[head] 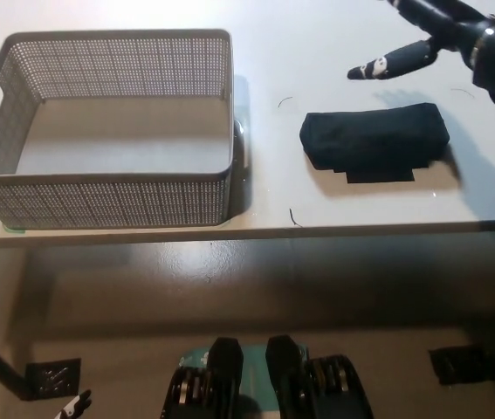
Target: Use the right hand to pick up the pencil case on the right hand side and put it into a grey container on the left side
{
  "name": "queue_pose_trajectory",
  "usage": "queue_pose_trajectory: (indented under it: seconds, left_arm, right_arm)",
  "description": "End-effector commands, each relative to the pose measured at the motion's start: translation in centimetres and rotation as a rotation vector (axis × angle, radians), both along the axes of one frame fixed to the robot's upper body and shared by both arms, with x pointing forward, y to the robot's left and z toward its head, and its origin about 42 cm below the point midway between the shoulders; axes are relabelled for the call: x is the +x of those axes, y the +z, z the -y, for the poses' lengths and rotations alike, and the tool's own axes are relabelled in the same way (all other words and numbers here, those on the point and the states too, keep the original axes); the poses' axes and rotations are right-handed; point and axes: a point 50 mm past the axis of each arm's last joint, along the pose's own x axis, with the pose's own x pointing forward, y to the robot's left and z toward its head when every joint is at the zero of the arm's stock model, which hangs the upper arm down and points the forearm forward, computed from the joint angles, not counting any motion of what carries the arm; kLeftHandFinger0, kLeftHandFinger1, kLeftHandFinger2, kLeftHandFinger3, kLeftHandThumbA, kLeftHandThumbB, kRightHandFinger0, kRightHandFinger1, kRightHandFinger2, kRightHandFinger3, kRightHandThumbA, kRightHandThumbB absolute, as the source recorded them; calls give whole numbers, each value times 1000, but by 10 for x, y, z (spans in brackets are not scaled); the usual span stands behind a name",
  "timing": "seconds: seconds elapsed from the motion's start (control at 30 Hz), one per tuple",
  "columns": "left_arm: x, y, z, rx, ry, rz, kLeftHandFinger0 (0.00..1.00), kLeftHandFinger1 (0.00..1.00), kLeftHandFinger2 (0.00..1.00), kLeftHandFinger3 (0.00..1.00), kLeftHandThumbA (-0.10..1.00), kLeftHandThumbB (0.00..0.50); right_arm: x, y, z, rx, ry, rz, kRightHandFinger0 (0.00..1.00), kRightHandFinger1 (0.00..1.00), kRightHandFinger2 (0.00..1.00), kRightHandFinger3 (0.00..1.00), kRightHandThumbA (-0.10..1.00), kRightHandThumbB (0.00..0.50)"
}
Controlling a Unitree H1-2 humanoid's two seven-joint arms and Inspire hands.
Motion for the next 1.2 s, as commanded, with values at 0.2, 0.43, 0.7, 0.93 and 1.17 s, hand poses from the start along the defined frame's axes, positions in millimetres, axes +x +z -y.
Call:
queue_pose_trajectory:
  seconds: [0.2,0.43,0.7,0.93,1.17]
  left_arm:
    - [4,17,-3,37,-65,90,1000,1000,1000,1000,1000,282]
    - [6,17,-2,36,-72,94,1000,1000,1000,1000,1000,273]
    - [7,20,-3,42,-75,99,1000,1000,1000,1000,1000,283]
    - [9,20,-5,48,-78,94,1000,1000,1000,1000,1000,275]
    - [10,19,-4,43,-86,98,1000,1000,1000,1000,1000,283]
  right_arm:
    - [18,56,-41,-84,0,-51,1000,1000,1000,1000,837,500]
    - [29,24,-50,-150,-25,-119,1000,1000,1000,1000,844,500]
    - [35,10,-40,-207,-63,-146,1000,1000,1000,1000,813,500]
    - [39,1,-22,-222,-122,-149,1000,1000,1000,1000,817,500]
    - [40,-13,-6,-196,-136,-173,1000,1000,1000,1000,778,500]
